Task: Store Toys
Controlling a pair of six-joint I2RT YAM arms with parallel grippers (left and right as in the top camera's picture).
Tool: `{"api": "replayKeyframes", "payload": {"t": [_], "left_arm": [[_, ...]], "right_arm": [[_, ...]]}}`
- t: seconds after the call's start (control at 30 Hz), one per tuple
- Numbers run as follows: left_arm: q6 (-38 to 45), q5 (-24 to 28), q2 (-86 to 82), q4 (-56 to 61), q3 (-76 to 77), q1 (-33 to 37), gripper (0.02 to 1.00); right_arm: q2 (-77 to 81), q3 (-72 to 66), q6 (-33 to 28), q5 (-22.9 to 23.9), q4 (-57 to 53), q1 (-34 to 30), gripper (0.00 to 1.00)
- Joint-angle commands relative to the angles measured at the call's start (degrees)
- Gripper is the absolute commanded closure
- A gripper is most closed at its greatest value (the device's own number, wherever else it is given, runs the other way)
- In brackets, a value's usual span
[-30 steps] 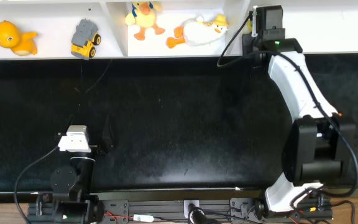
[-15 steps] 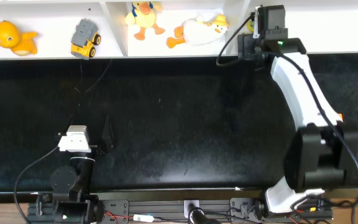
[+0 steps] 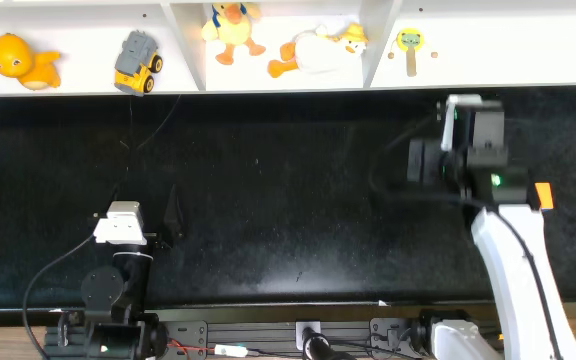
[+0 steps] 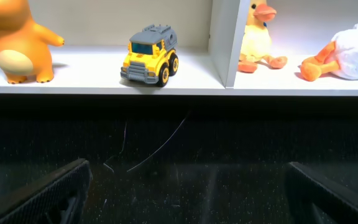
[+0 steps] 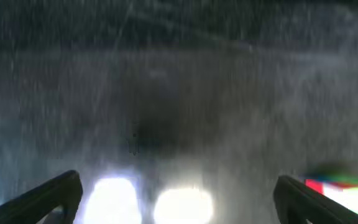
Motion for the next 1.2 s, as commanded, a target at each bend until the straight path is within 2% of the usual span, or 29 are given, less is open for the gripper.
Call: {"api": "replayKeyframes", "payload": {"t": [0.03, 0.5, 0.63, 0.77, 1.07, 1.2], "left_arm": [[1.2, -0.3, -0.7, -0.1, -0.2, -0.3, 0.020], [1.2, -0.3, -0.7, -0.1, -0.2, -0.3, 0.020], [1.2, -0.3, -0.7, -0.1, -0.2, -0.3, 0.020], [1.2, -0.3, -0.7, -0.1, -0.2, -0.3, 0.020], [1.2, -0.3, -0.7, -0.1, -0.2, -0.3, 0.020], [1.2, -0.3, -0.7, -0.1, -0.2, -0.3, 0.020]], "right_arm": [[-5.5, -1.6, 0.3, -0.2, -2.3, 0.0, 0.007], [-5.9, -1.6, 0.2, -0.2, -3.0, 0.0, 0.005], [-5.9, -1.6, 0.2, -0.2, 1.5, 0.0, 0.005], [-6.0, -1.6, 0.2, -0.1, 0.5, 0.4, 0.003], [-8.1, -3.0, -9.8, 0.0, -5.0, -0.4, 0.007], [-8.3, -6.2, -15.3, -1.0, -4.5, -5.4, 0.005]]}}
